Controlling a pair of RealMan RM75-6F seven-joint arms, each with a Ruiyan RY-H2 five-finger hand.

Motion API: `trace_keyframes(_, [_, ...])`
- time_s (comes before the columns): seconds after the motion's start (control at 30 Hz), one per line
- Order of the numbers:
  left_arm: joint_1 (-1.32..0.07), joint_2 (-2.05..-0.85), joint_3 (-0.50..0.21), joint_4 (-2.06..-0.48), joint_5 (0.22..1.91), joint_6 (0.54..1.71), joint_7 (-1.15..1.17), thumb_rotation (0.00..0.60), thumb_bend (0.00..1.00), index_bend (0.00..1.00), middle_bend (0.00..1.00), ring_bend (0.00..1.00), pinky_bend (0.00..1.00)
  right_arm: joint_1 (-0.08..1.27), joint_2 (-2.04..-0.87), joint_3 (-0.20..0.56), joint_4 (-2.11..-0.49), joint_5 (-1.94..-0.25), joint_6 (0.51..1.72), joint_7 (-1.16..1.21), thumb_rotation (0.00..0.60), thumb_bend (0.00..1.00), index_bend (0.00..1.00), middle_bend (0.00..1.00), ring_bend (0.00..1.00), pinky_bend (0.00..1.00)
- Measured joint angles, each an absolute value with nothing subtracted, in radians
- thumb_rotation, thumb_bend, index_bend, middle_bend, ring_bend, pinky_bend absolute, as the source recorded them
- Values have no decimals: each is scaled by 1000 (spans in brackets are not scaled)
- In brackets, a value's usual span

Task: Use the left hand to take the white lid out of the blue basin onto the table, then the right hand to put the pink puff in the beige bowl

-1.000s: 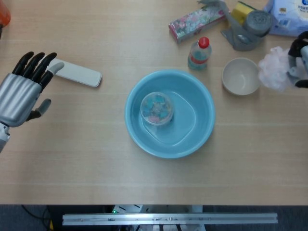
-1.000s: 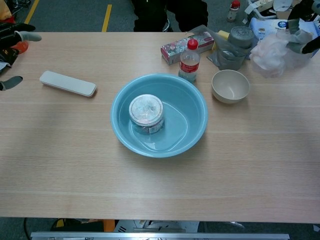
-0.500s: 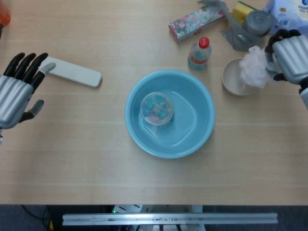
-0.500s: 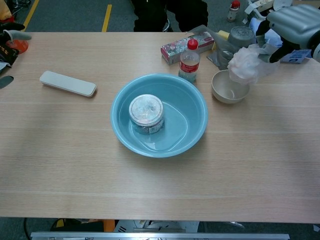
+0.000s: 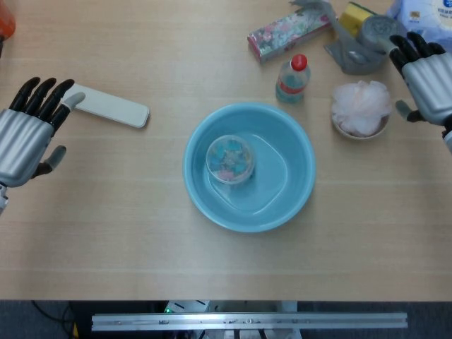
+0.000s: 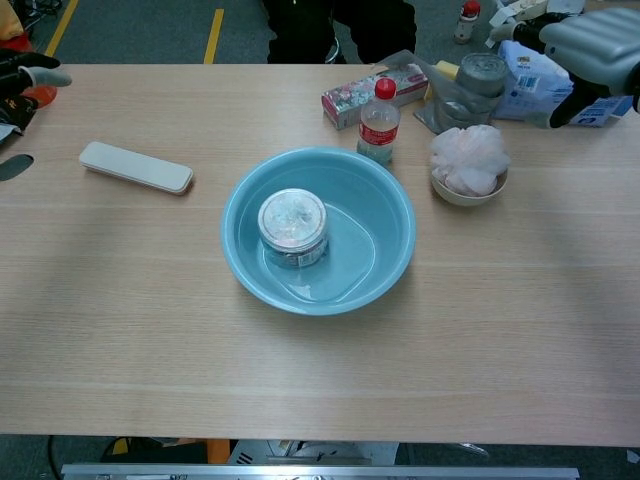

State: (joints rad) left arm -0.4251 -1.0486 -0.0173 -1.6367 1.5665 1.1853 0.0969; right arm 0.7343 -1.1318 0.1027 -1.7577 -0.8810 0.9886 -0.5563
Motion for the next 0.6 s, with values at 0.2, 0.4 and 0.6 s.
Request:
trace_keyframes(0.2, [-435,-1062,-17,-1624,1556,1160,98,600,356,159,148,127,67,707,-1086,112,-1826,-965,1008,-471,600,263,0,110,12,209])
trace_keyframes(0.4, [-453,-1089,-12,-1604,1543,1111,101,600,356,209,195,150,68,671,-1018,125,-1910,-1075,1033,-369,600,263,0,145,11,209])
trace_keyframes(0.6, [-480,-1128,0,-1585,1532,1042,115,600,356,234,230,151,69,633,-971,124,-1958,-1154,1056,-313,600,262,0,167,11,209])
